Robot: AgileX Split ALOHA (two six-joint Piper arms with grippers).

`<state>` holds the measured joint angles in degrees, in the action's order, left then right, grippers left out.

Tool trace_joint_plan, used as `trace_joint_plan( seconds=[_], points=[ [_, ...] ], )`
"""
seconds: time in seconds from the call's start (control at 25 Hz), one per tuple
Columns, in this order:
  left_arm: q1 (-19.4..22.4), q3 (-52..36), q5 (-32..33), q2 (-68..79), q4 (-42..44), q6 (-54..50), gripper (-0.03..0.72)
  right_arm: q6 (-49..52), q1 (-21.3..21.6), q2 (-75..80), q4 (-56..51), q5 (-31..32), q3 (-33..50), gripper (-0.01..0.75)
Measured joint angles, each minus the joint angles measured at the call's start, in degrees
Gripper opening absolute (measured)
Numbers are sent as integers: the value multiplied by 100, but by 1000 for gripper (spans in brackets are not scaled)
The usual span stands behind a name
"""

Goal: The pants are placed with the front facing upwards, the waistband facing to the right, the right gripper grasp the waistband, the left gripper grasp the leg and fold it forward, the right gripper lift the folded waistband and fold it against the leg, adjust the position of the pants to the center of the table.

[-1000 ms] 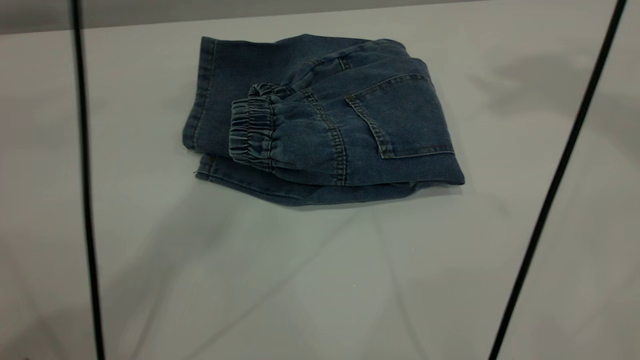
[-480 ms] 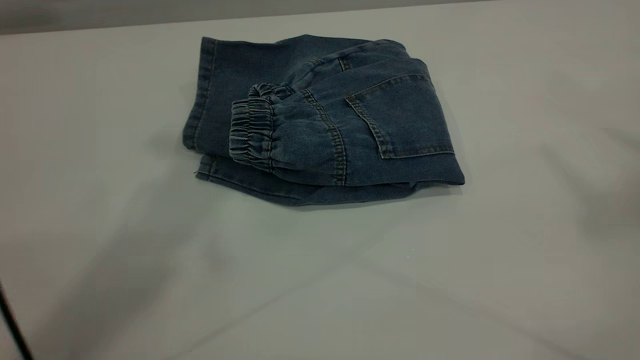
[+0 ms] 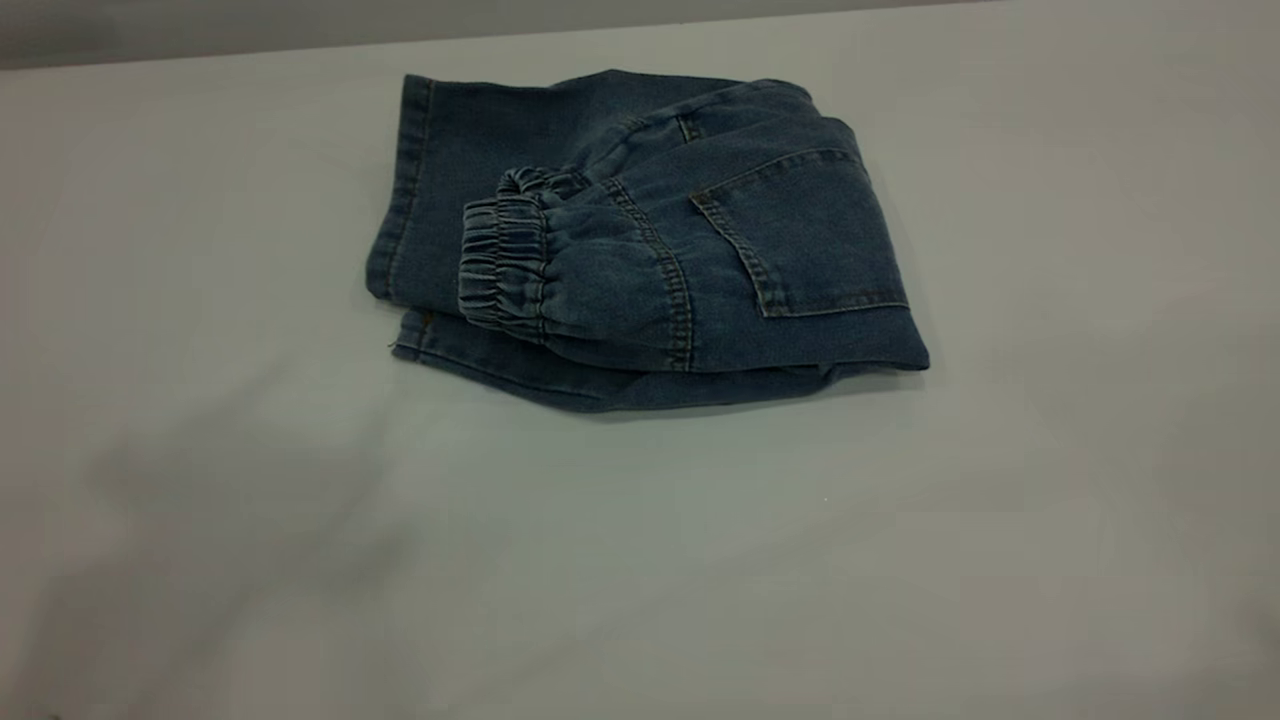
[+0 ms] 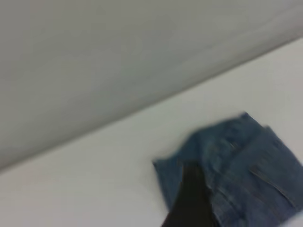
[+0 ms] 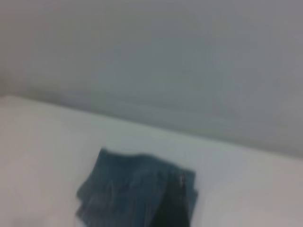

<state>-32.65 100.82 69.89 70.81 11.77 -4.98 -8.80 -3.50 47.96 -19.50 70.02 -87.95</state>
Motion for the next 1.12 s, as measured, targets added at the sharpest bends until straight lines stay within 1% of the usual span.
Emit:
trace_joint_plan(
  seconds=[0.16,0.28,0.44,0.56,0.64,0.72,0.88,1.0,1.12],
  points=[
    [0,-1068,6,-827,-296,-361,510,-12,0,-1214,33,0,1417,573],
    [0,-1977,-1,-1479,-564,-366,510,-34,0,-2105,104,0,2405,573],
    [0,-3335,-1,-2402,-752,-361,510,-44,0,-3302,557,6,3624,573],
    [0,-4404,-4,-3097,-766,-361,510,-57,0,-4101,944,-28,4337,573],
    [0,-5015,-2,-3543,-720,-356,510,-59,0,-4500,1112,-285,4798,573],
    [0,-5571,-107,-4031,-708,-352,510,-81,0,-4750,1105,-587,5203,573],
    [0,-6517,-779,-4934,-554,-317,510,-119,0,-4806,1105,-909,5818,573],
    [0,-6991,-1025,-5522,-358,-317,510,-123,0,-4796,1105,-871,5890,573],
    [0,-7091,-1006,-5987,-211,-317,510,-134,0,-4796,1112,-884,5889,573]
  ],
)
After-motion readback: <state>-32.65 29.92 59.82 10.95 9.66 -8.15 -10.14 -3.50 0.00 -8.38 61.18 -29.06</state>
